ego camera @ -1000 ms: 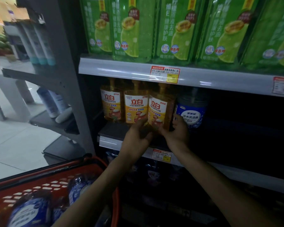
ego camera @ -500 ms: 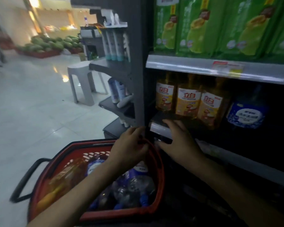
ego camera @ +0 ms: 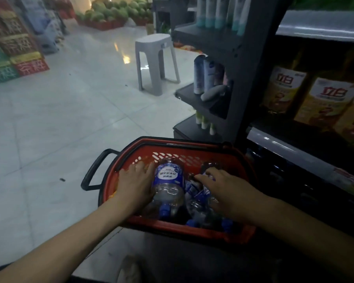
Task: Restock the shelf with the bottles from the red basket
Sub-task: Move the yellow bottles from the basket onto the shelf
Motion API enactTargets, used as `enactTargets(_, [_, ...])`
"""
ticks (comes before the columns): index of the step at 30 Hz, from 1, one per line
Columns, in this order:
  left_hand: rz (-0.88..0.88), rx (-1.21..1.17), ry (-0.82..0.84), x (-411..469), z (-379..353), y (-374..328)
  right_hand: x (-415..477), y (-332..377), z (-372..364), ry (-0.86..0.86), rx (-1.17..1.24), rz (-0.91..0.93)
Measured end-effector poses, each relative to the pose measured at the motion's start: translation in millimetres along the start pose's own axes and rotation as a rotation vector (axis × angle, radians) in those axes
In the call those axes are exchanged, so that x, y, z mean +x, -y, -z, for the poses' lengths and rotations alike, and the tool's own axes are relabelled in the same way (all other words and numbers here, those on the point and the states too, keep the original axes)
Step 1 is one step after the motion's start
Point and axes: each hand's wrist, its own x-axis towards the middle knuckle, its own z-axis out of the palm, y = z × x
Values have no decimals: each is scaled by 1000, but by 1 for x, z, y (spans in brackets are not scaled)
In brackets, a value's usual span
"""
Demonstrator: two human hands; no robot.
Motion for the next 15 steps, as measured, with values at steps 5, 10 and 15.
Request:
enactTargets(5, [123,23,152,21,-12,11,14,6,0,63,-60,22])
enactTargets(10, [291,-43,246,46,-10,15,19,4,-2,79,-85,22])
enactTargets(15, [347,-164,375,60,-9,22,15,-3,-9,60,-104,19])
